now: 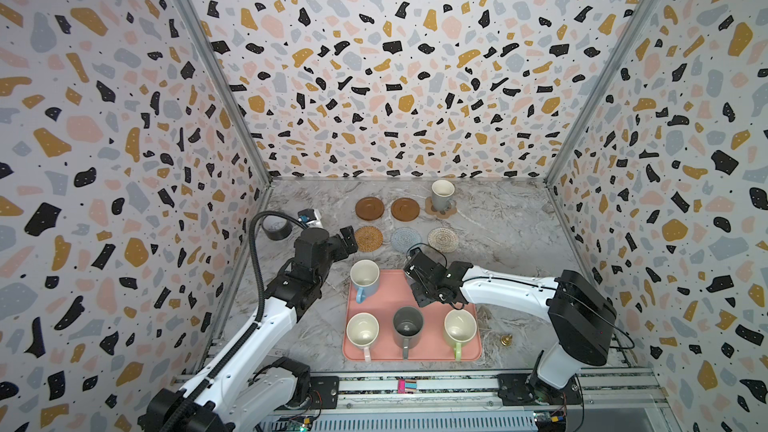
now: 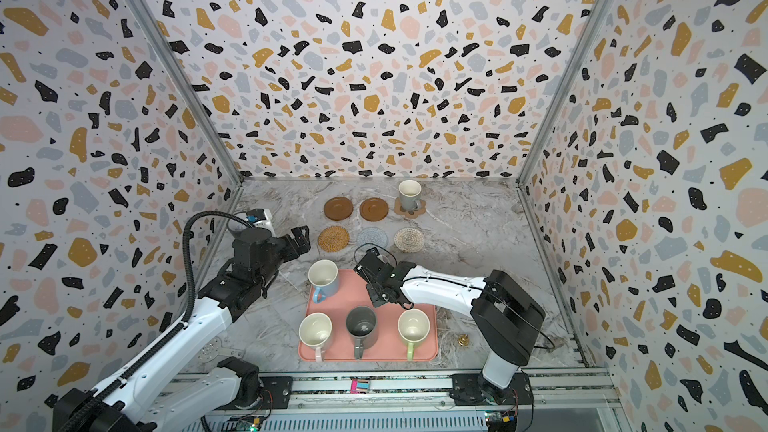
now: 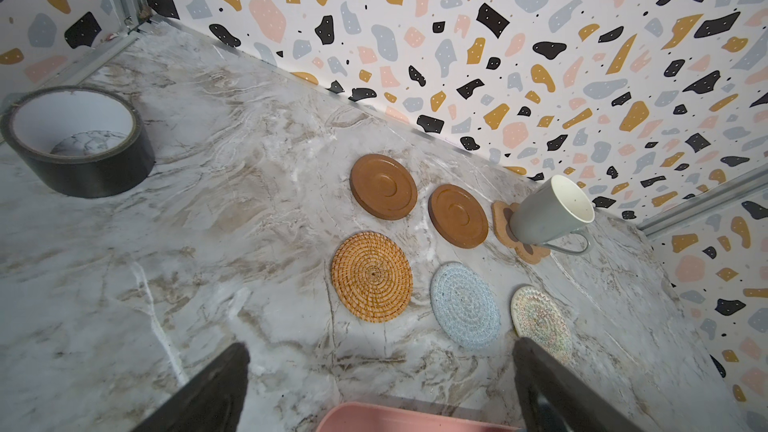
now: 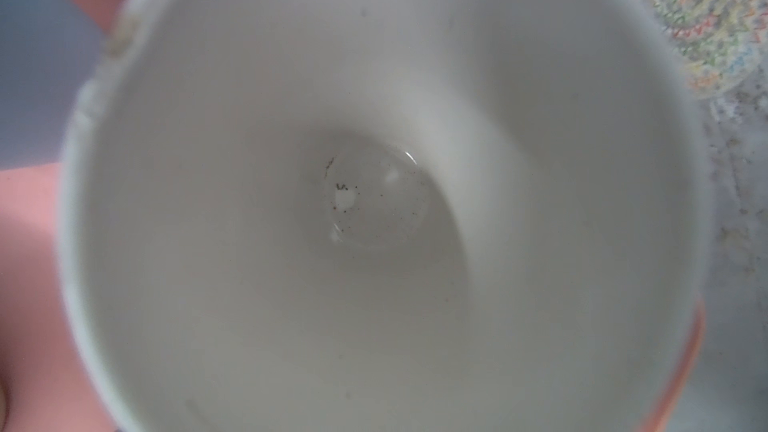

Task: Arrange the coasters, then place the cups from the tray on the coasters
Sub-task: 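Close the right gripper on the rim of the light-blue mug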

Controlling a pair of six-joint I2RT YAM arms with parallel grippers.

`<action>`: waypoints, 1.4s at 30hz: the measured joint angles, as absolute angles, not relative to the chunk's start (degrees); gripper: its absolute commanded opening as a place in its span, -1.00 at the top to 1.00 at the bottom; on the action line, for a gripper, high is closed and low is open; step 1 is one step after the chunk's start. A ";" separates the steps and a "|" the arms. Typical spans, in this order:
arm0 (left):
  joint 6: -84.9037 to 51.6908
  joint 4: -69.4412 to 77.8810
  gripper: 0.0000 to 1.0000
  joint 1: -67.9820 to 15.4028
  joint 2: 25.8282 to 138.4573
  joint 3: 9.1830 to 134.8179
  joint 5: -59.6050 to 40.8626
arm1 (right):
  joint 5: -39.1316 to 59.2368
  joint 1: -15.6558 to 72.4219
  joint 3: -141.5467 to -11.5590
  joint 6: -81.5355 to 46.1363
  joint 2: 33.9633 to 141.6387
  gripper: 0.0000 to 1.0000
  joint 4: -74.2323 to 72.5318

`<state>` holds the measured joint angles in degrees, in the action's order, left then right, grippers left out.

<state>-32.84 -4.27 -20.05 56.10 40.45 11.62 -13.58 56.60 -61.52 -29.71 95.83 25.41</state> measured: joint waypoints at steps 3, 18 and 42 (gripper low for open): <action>-32.82 -4.29 -0.99 -20.05 55.59 40.45 11.46 | -14.06 56.99 -61.39 -29.32 95.83 0.73 25.10; -32.62 -4.21 -0.99 -20.05 54.26 40.32 11.38 | -15.90 58.52 -60.69 -27.66 94.83 0.81 24.03; -32.34 -4.14 -0.99 -20.05 51.68 40.32 12.51 | -13.98 58.52 -60.71 -25.17 91.96 0.84 23.55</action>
